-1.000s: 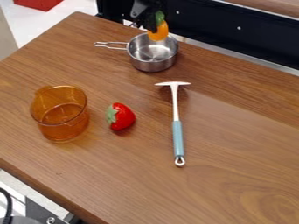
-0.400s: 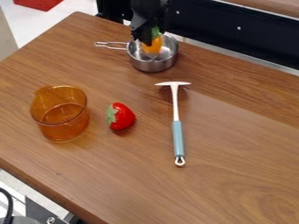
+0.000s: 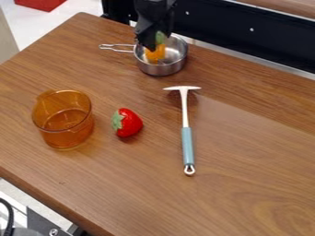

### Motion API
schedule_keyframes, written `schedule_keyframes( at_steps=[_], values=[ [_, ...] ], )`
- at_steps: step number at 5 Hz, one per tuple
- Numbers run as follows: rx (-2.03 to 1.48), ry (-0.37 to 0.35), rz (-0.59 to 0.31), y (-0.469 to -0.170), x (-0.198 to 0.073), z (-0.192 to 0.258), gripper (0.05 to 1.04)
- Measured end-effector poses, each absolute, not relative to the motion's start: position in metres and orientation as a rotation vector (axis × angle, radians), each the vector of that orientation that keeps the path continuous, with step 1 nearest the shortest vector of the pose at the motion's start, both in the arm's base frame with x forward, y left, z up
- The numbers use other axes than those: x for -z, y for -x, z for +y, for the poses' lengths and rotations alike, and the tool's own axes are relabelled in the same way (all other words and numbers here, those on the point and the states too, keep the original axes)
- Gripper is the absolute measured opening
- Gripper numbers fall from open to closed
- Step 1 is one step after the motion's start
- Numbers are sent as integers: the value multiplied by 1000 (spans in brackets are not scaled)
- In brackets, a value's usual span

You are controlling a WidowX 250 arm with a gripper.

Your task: Put the pineapple to the pot

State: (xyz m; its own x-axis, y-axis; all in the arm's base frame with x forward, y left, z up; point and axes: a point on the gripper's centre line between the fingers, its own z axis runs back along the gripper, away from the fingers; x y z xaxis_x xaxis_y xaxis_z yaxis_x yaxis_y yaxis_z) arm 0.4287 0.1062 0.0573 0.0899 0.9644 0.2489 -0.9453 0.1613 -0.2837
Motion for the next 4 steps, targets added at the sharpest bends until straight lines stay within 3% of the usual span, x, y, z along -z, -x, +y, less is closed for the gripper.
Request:
schedule_keyframes(
  at_steps=[1,3,4],
  values=[
    [-1485,84,-399,-427,-57,110,1002],
    [-1468,182,-392,-419,-95,113,999],
    [-1374,172,-353,-402,-100,108,999]
  ],
)
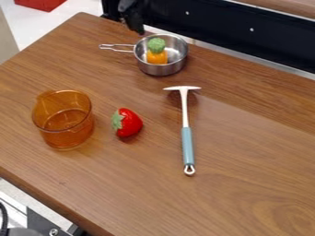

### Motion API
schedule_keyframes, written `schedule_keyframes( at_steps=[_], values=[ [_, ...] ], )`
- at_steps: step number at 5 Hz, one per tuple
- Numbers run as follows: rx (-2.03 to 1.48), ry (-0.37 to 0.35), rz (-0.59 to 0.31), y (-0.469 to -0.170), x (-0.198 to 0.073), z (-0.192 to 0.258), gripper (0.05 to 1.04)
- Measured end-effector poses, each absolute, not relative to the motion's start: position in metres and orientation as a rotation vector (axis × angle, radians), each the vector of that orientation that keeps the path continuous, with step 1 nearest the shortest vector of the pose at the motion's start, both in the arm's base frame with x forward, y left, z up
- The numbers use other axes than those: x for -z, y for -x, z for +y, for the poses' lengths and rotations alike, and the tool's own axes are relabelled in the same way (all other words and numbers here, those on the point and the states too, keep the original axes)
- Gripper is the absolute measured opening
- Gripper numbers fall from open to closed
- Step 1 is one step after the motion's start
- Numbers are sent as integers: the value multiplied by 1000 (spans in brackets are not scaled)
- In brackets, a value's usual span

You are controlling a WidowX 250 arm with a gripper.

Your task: Put the pineapple to the pot

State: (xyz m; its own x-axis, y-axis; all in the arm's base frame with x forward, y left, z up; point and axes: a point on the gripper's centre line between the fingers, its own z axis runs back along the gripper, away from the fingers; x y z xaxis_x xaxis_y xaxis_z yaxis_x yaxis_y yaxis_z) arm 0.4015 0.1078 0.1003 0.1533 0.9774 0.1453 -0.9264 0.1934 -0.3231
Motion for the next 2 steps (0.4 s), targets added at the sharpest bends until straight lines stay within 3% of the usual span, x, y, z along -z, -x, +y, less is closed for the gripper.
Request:
schedule_keyframes(
  at_steps=[2],
  values=[
    [-1071,149,-338,-353,-95,73,999]
  ],
)
